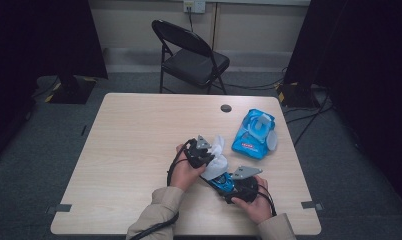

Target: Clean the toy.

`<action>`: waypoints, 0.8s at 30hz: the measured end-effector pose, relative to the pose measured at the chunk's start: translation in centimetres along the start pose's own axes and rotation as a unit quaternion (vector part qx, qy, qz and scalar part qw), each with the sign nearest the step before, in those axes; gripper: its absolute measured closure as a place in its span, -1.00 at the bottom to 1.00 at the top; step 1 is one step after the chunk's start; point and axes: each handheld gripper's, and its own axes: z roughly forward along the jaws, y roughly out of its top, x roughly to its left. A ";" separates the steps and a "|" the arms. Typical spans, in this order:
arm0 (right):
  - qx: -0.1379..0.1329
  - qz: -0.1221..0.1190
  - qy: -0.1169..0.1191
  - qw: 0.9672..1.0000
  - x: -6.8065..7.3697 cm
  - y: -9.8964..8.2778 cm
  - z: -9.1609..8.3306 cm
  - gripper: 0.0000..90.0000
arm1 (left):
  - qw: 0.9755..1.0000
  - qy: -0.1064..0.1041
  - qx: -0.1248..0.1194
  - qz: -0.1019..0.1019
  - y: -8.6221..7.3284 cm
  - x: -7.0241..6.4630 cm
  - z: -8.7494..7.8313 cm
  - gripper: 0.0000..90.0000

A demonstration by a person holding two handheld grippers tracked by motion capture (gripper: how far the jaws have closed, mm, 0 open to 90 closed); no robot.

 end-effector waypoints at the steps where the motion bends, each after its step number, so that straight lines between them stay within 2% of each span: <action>1: 0.000 0.000 0.000 1.000 0.0 0.0 0.0 -0.41 | 1.000 0.001 0.000 0.001 0.0 0.0 0.0 0.91; 8: 0.000 0.000 0.000 1.000 0.0 0.0 0.0 -0.41 | 1.000 0.003 -0.004 -0.008 -0.2 0.3 -0.5 0.91; 10: 0.000 0.000 0.000 1.000 0.0 0.0 0.0 -0.41 | 1.000 0.008 0.000 -0.001 -0.1 0.4 -0.7 0.91; 14: 0.000 0.000 0.001 1.000 0.0 0.0 0.0 -0.42 | 1.000 0.015 0.000 -0.002 -0.3 0.7 -1.0 0.91; 16: 0.000 -0.001 0.001 1.000 0.0 0.0 0.0 -0.41 | 1.000 0.013 -0.001 -0.011 -0.4 1.0 -1.2 0.91; 24: 0.000 -0.001 0.001 1.000 0.0 0.0 0.0 -0.41 | 1.000 0.011 0.002 -0.015 -0.7 1.2 -1.6 0.91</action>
